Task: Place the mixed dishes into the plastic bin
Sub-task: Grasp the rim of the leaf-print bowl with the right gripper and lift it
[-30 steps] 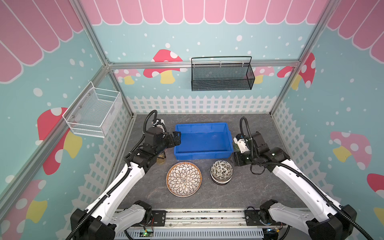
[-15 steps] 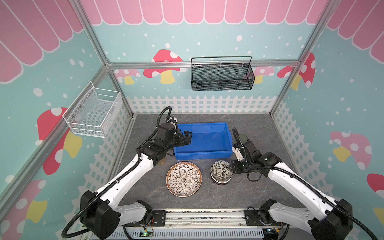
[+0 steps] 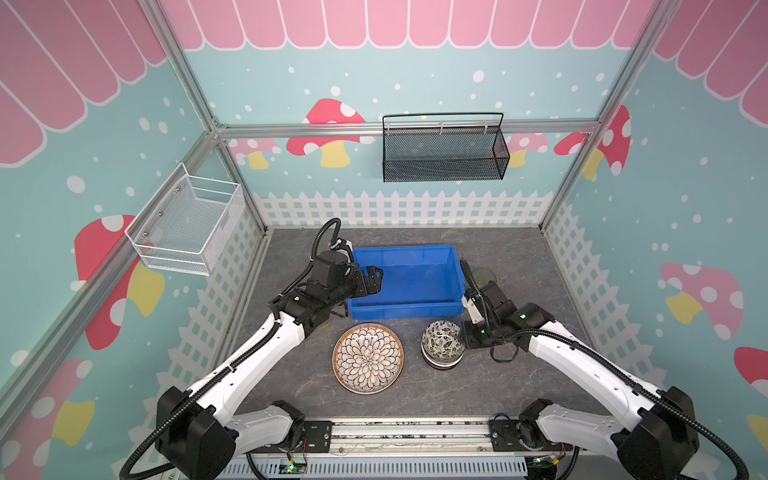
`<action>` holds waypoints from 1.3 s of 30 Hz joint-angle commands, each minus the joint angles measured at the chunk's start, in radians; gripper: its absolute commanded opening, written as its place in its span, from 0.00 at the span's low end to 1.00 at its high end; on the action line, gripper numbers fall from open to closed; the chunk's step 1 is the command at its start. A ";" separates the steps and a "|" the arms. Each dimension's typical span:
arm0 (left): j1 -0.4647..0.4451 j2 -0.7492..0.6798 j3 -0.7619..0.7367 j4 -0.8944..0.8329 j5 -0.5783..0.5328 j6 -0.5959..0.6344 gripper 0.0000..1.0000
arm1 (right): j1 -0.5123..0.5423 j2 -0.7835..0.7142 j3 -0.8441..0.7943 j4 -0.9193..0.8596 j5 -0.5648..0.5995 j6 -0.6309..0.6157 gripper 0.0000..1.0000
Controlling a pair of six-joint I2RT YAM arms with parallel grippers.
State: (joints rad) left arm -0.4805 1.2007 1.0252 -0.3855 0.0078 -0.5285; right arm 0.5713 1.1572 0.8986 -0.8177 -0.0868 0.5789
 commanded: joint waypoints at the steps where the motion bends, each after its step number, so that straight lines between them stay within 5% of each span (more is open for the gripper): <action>1: -0.004 -0.030 -0.031 -0.013 -0.008 -0.041 0.99 | 0.008 0.013 -0.009 0.015 0.001 -0.006 0.31; 23: -0.004 -0.008 -0.049 -0.015 0.016 -0.068 0.99 | 0.007 0.001 0.012 0.026 -0.036 0.005 0.00; 39: -0.019 -0.009 0.010 -0.149 -0.017 -0.106 0.97 | -0.009 0.022 0.200 -0.089 -0.077 -0.037 0.00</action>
State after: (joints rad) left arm -0.4843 1.2060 0.9909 -0.4347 0.0177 -0.5972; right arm 0.5686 1.1709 1.0363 -0.8707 -0.1272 0.5598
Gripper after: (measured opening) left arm 0.977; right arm 0.057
